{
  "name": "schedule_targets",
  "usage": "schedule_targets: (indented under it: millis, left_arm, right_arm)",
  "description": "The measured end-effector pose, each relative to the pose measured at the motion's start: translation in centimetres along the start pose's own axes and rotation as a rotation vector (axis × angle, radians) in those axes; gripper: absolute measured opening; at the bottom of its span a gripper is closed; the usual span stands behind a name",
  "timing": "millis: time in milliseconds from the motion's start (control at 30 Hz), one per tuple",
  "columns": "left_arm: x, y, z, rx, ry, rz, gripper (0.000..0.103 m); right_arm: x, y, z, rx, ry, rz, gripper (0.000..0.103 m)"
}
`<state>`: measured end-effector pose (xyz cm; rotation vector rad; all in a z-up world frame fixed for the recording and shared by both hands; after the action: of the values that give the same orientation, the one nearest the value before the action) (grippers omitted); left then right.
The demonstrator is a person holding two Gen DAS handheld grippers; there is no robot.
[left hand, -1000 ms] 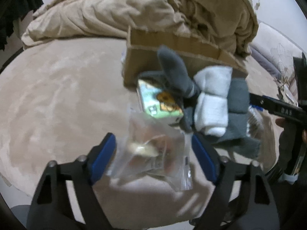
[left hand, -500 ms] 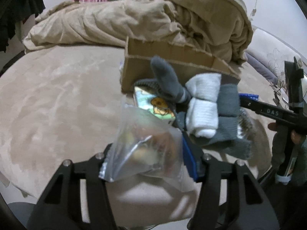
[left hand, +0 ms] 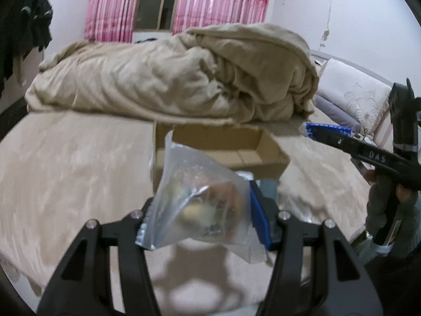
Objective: Organize objects
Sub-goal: 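Carry the blue pack and snack bag into the cardboard box and open both tools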
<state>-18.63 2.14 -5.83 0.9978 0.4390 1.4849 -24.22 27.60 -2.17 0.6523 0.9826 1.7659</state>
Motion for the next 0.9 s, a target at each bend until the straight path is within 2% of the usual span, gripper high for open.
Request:
schedule_targets:
  millis: [133,200,267,300,367,467,633,667,733,767,833,867,900]
  left_arm:
    - [0.6,2.8,-2.5,0.019,-0.044,-0.012,0.057]
    - [0.5,3.9,-5.1,-0.013,-0.021,-0.004,0.057]
    - [0.4,4.8,-7.0,-0.017,-0.033,0.001,0.057]
    - [0.4,5.2,-8.0,-0.014,-0.015,-0.006,0.057]
    - [0.4,5.4,-9.5,-0.027,-0.012,-0.016,0.057]
    - [-0.7,5.0,-12.8,-0.098,0.023,0.019,0.057]
    - [-1.7,4.3,-15.7,-0.170,0.057,0.054,0.060]
    - [-1.8,4.3,-15.8,-0.168,0.053,0.059,0.061]
    - [-1.9,4.4,-15.6,-0.158,0.063,0.063,0.078]
    - [-2.0,4.4,-15.4,-0.147,0.072,0.066,0.082]
    - [-2.2,4.5,-14.7,-0.130,0.079,0.064,0.085]
    - [-2.2,4.6,-14.3,-0.118,0.082,0.062,0.086]
    - [-2.3,4.6,-13.5,-0.099,0.087,0.058,0.088]
  right_arm:
    - [0.4,1.9,-2.2,-0.004,-0.020,0.052,0.061]
    - [0.7,2.4,-4.5,-0.038,-0.029,0.083,0.061]
    - [1.0,2.2,-6.0,-0.063,-0.020,0.087,0.061]
    - [1.2,2.0,-7.1,-0.076,-0.015,0.087,0.061]
    - [1.2,1.4,-9.0,-0.103,-0.011,0.085,0.061]
    - [0.8,0.3,-11.0,-0.138,0.008,0.091,0.061]
    - [0.6,-0.7,-14.1,-0.177,0.033,0.084,0.063]
    - [0.8,-0.9,-14.6,-0.186,0.042,0.066,0.064]
    - [1.1,-1.1,-15.3,-0.198,0.059,0.039,0.067]
    - [1.0,-1.1,-15.3,-0.199,0.064,0.036,0.068]
    - [0.7,-0.8,-14.8,-0.183,0.052,0.038,0.075]
    - [0.6,-0.6,-14.2,-0.167,0.048,0.041,0.083]
    - [0.4,-0.3,-13.5,-0.148,0.044,0.040,0.084]
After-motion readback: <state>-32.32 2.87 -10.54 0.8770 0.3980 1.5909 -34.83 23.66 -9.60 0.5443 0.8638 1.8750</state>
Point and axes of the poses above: each gripper's, at about its wrist camera, not at the fingertips, and z roughly against the way its jaws point, x to its right, y to its top, the point moved 2 cm from there along -z, roughly the way its jaws point, and after that the axes turned 11 degrees about z, right-handed, at the moved point
